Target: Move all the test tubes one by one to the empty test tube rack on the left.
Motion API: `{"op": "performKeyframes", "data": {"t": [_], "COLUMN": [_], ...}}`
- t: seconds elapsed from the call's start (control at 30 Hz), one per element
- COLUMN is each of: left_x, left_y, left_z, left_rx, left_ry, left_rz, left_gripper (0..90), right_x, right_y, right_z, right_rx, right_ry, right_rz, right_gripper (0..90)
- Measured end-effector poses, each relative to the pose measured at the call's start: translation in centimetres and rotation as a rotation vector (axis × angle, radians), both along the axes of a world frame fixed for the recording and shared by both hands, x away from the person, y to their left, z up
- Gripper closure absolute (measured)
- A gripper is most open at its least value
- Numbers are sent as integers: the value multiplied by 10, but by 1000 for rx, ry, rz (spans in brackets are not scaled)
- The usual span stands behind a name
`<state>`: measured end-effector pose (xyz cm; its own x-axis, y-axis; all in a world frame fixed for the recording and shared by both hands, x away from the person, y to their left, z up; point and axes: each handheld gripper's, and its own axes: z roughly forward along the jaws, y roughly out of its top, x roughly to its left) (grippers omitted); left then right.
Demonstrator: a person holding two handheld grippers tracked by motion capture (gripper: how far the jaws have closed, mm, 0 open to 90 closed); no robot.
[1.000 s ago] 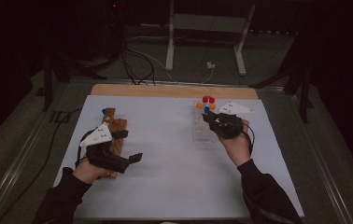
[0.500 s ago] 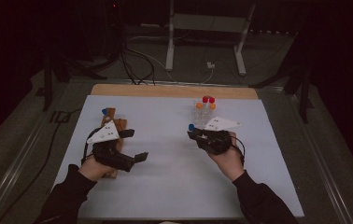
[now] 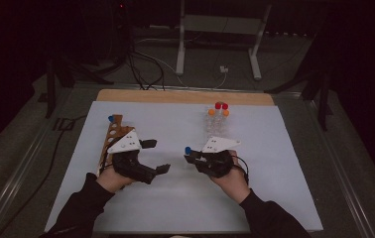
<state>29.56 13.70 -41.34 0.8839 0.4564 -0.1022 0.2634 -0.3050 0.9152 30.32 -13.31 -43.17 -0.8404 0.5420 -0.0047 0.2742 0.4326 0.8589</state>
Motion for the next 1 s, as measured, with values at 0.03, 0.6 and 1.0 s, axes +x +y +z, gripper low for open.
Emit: {"op": "performKeyframes", "data": {"t": [0.03,0.6,1.0], "left_x": [0,2,4], "left_y": [-2,-28,-34], "left_z": [0,-5,-6], "left_rx": [0,29,38], "left_ry": [0,-26,-36], "left_rz": [-5,-35,-70], "left_gripper": [73,469,725], "right_x": [-1,-13,-14], "right_y": [2,14,15], "right_z": [0,-1,0], "right_rx": [0,-3,-5], "right_ry": [1,6,8], "right_rz": [8,68,71], "right_gripper": [770,769,770]}}
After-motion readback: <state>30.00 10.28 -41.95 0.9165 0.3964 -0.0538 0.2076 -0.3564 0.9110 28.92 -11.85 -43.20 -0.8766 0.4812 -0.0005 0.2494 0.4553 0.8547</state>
